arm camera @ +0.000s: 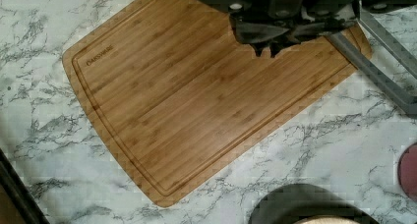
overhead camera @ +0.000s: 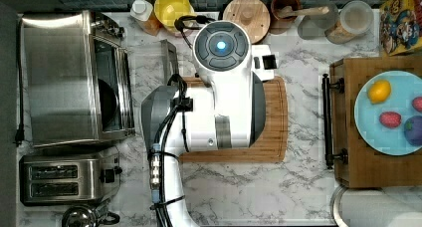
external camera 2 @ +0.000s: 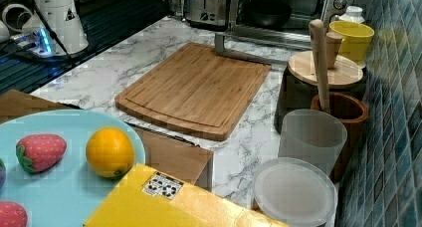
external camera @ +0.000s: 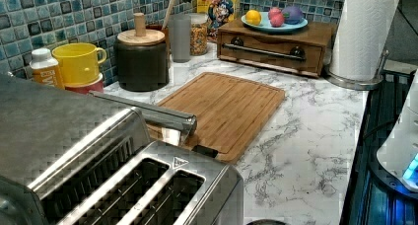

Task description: Close the oven.

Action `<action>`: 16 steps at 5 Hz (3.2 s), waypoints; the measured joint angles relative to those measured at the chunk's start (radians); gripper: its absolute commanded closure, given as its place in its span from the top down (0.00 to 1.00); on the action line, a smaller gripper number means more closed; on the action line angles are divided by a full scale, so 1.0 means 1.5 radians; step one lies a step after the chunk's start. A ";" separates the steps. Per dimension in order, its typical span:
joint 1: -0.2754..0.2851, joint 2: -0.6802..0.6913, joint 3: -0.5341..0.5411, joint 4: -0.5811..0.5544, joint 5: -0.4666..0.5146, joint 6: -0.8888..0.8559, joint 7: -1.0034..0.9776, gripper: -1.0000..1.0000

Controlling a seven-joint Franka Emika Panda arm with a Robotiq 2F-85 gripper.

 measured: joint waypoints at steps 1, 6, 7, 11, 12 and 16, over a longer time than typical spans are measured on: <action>0.000 0.003 0.001 0.000 -0.002 0.000 0.000 0.00; -0.038 0.097 0.009 0.009 0.269 0.051 -0.479 0.00; -0.063 0.152 0.022 0.027 0.277 0.008 -0.596 0.00; -0.085 0.247 0.045 0.021 0.449 0.008 -0.823 0.00; -0.084 0.257 0.045 0.020 0.463 0.073 -0.823 0.00; -0.094 0.312 0.021 0.031 0.459 0.143 -0.815 0.00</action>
